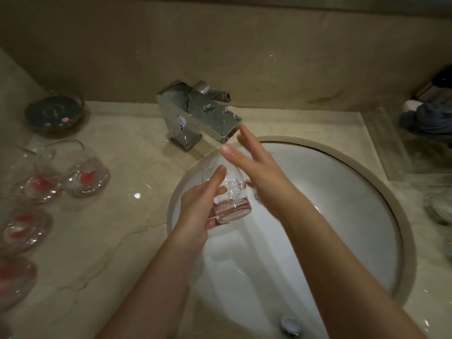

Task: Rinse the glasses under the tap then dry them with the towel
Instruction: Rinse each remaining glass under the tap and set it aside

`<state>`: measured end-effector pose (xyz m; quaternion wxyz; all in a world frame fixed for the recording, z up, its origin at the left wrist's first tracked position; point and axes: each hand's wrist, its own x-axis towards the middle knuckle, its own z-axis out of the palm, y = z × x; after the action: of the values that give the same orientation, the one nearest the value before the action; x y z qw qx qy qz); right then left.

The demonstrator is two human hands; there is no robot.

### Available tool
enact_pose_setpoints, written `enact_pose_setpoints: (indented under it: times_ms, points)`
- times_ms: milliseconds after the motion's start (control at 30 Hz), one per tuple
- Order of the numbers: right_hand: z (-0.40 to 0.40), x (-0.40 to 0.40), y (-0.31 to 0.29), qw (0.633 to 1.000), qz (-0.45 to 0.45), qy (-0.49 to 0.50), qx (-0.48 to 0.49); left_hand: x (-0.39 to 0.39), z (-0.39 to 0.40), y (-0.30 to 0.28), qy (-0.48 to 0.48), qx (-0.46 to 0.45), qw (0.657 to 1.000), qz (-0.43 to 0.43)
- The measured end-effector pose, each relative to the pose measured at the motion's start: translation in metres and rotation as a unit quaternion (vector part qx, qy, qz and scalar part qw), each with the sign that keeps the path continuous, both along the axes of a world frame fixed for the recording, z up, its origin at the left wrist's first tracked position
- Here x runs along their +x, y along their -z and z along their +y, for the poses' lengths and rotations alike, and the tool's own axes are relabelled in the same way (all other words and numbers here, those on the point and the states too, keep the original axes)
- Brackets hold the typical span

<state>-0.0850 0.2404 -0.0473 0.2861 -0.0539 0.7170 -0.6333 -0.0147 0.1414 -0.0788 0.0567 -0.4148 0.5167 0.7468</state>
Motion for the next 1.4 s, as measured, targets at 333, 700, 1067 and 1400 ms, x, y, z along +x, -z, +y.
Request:
enact_pose_setpoints:
  times_ms: [333,700,1067,1400]
  points:
    - [0.039,0.06,0.008,0.964,-0.247,0.002,0.102,0.028,0.012,-0.004,0.071,0.27,0.946,-0.163]
    - [0.112,0.117,-0.045,0.987,-0.104,0.116,0.029,0.042,0.037,-0.051,0.313,0.052,0.948,0.02]
    - [0.228,0.15,-0.06,0.968,-0.022,0.247,0.028,0.019,0.133,-0.092,0.55,-0.193,0.792,0.184]
    - [0.374,0.15,-0.046,0.971,0.007,0.223,0.084,0.026,0.288,-0.072,0.548,-0.231,0.773,0.219]
